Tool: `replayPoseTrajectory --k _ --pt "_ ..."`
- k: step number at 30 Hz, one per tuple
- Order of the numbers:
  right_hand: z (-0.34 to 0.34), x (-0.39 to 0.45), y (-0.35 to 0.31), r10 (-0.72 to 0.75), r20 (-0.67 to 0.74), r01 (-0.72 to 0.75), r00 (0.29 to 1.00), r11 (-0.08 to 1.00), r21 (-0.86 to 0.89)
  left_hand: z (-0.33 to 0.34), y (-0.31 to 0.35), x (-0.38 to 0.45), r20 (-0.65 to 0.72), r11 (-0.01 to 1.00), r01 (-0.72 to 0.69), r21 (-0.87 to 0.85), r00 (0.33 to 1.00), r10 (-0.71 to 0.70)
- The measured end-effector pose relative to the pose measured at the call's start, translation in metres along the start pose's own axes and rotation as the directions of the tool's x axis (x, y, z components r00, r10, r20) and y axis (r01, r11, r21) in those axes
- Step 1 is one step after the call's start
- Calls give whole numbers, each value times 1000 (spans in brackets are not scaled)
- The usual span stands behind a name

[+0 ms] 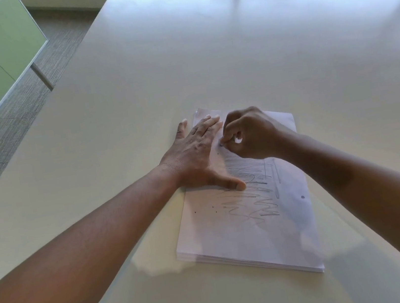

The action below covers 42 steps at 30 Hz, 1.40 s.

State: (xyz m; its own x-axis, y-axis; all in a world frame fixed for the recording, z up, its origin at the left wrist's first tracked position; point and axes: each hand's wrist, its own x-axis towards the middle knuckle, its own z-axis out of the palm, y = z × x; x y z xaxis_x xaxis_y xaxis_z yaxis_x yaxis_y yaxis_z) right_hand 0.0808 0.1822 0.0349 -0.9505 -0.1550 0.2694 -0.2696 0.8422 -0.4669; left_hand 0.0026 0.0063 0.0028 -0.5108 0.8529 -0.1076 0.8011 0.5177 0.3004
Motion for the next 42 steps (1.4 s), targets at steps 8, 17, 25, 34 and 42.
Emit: replayPoseTrajectory --k 8,17,25,34,42 --pt "5 -16 -11 -167 116 156 979 983 97 -1 1 -1 -7 1000 -3 7 1000 4" --pt "0 2 0 -107 51 104 993 993 57 0 -1 2 -2 1000 -10 8 1000 10" --pt "-5 -12 -13 -188 244 163 951 979 121 0 0 -1 -6 1000 -2 0 1000 2" --pt "-8 3 5 -35 84 34 996 999 8 -1 1 -1 5 1000 5 7 1000 -5" --pt "-10 -3 -6 -129 228 108 965 989 105 -1 0 -1 4 1000 7 -2 1000 -7"
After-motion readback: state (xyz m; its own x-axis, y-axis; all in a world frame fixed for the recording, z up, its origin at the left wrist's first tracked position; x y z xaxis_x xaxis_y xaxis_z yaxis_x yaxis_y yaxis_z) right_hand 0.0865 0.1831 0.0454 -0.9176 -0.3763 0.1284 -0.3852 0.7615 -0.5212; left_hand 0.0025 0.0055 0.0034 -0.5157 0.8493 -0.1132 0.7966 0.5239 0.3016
